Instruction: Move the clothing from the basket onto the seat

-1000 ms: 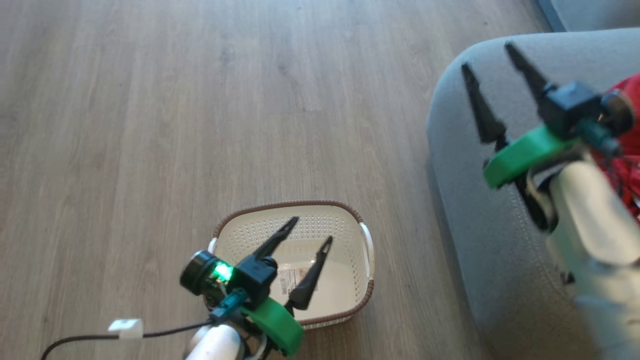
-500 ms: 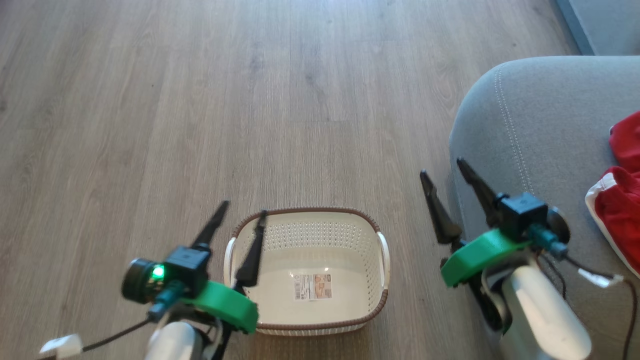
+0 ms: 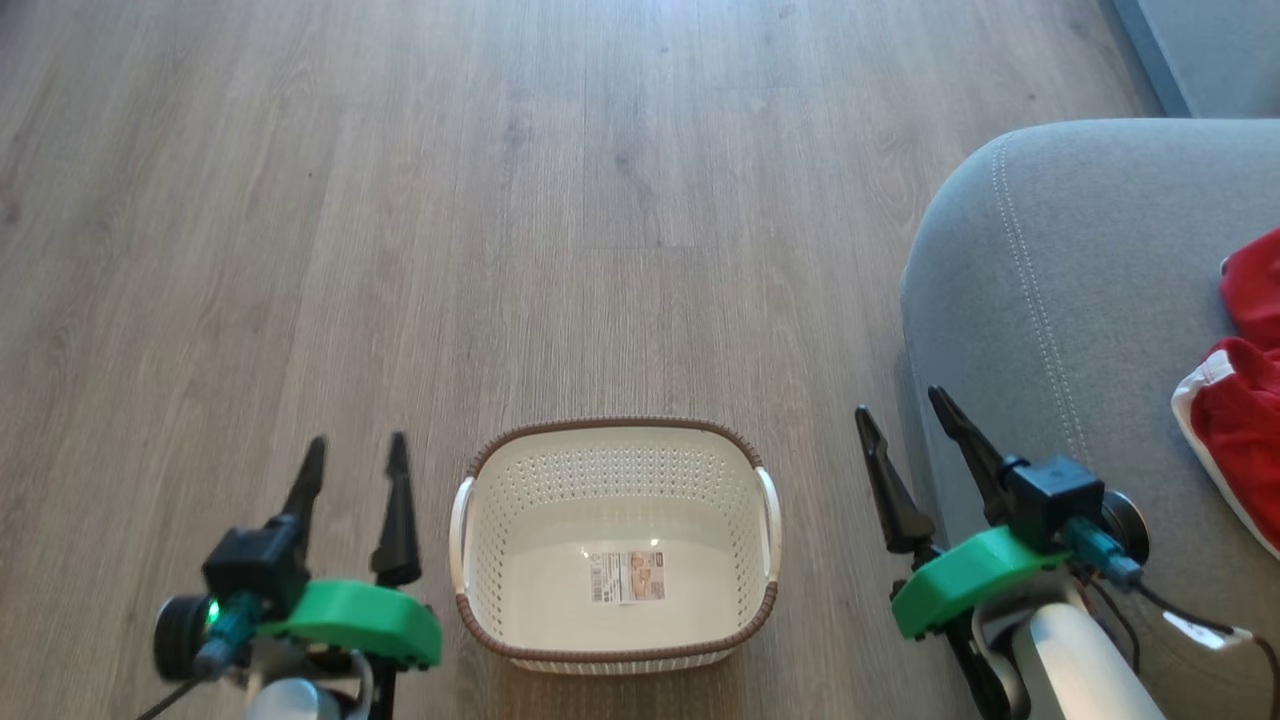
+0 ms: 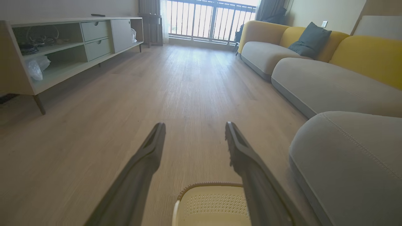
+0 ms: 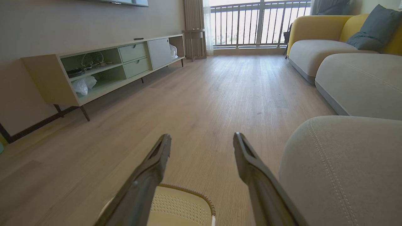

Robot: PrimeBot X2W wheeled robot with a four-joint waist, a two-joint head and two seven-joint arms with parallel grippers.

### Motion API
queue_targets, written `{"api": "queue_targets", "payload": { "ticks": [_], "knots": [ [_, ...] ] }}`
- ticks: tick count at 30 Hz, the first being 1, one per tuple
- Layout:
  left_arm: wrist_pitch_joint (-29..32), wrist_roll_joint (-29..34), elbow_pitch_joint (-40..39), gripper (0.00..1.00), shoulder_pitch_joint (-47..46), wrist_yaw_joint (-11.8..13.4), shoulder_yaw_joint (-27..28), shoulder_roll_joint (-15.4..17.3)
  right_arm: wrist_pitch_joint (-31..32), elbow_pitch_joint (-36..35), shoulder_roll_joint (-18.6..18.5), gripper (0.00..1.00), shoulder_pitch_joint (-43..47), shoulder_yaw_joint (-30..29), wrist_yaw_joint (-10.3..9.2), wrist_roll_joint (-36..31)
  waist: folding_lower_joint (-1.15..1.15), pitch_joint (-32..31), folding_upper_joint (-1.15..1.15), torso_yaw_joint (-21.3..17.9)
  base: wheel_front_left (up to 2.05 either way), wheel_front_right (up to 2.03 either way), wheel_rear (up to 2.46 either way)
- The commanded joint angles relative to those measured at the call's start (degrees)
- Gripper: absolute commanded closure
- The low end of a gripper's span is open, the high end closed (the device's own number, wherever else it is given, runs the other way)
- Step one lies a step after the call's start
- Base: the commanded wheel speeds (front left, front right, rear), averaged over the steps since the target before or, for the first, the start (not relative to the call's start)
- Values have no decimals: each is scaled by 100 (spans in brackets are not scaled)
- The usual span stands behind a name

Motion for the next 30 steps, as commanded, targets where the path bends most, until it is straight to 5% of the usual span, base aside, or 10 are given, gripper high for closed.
{"api": "queue_targets", "payload": {
  "ticks": [1, 6, 18, 29, 30],
  "knots": [
    [-28, -107, -146, 0, -105, 118, 263, -6, -53, -218, 65, 0, -13, 75, -1, -75, 0, -2, 0, -10, 0, 0, 0],
    [-28, -274, 3, 0, 33, 191, 345, -6, -53, -327, 69, 0, 155, 77, -1, -7, 0, -25, 0, -26, 0, 0, 0],
    [-28, -382, 122, 0, 153, -528, 632, -6, -53, -377, 70, 0, 252, 91, -1, -3, 0, -73, 0, -83, 0, 0, 0],
    [-28, -461, 143, 0, 152, -632, 666, -6, -53, -268, 70, 0, 236, 63, -1, -19, 0, -90, 0, -120, 0, 0, 0],
    [1, -447, 297, 100, 326, -617, 444, -8, 0, -88, 24, 100, 360, -35, 0, -7, 0, -90, 0, -120, 0, 0, 0]
  ]
}}
